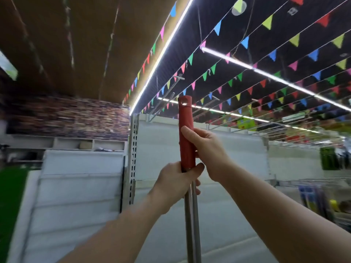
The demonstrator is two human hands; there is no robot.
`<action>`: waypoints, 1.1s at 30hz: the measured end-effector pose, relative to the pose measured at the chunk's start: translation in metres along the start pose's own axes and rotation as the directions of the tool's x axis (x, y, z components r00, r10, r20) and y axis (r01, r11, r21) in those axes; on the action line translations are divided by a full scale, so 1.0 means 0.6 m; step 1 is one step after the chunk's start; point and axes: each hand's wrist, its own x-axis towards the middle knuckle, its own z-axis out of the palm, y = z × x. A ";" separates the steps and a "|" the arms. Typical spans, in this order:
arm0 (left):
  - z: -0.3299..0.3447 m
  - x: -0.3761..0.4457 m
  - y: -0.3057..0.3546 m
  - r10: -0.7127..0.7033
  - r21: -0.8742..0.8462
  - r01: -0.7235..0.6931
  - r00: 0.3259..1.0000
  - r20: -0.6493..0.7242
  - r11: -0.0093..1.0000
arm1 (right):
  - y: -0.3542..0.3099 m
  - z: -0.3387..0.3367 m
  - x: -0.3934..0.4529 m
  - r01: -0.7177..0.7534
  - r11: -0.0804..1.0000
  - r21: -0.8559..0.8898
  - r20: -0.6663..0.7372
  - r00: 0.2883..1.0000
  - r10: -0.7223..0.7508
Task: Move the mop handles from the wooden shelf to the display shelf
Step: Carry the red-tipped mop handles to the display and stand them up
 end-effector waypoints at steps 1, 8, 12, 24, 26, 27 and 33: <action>-0.001 0.006 -0.002 0.002 0.021 -0.001 1.000 -0.019 1.000 | 0.003 0.001 0.007 0.007 1.000 0.006 0.011 1.000 -0.007; -0.015 0.041 -0.019 0.055 0.084 -0.046 0.993 -0.103 0.995 | 0.024 0.018 0.045 0.028 0.998 0.049 0.080 0.996 -0.032; -0.027 0.061 -0.018 0.076 0.111 -0.064 0.991 -0.110 0.992 | 0.030 0.022 0.069 0.028 0.994 0.103 0.107 0.994 -0.039; -0.043 0.106 0.034 0.016 0.236 0.004 0.997 -0.082 0.972 | 0.033 0.011 0.148 0.072 0.961 0.267 0.155 0.981 -0.117; -0.042 0.113 0.036 0.017 0.261 0.012 0.994 -0.110 0.965 | 0.036 0.011 0.159 0.070 0.961 0.269 0.161 0.980 -0.117; -0.042 0.116 0.037 0.017 0.271 0.017 0.992 -0.123 0.962 | 0.037 0.012 0.164 0.069 0.962 0.266 0.165 0.979 -0.116; -0.044 0.133 0.040 0.006 0.281 0.049 0.982 -0.190 0.959 | 0.042 0.018 0.189 0.060 0.956 0.286 0.191 0.974 -0.118</action>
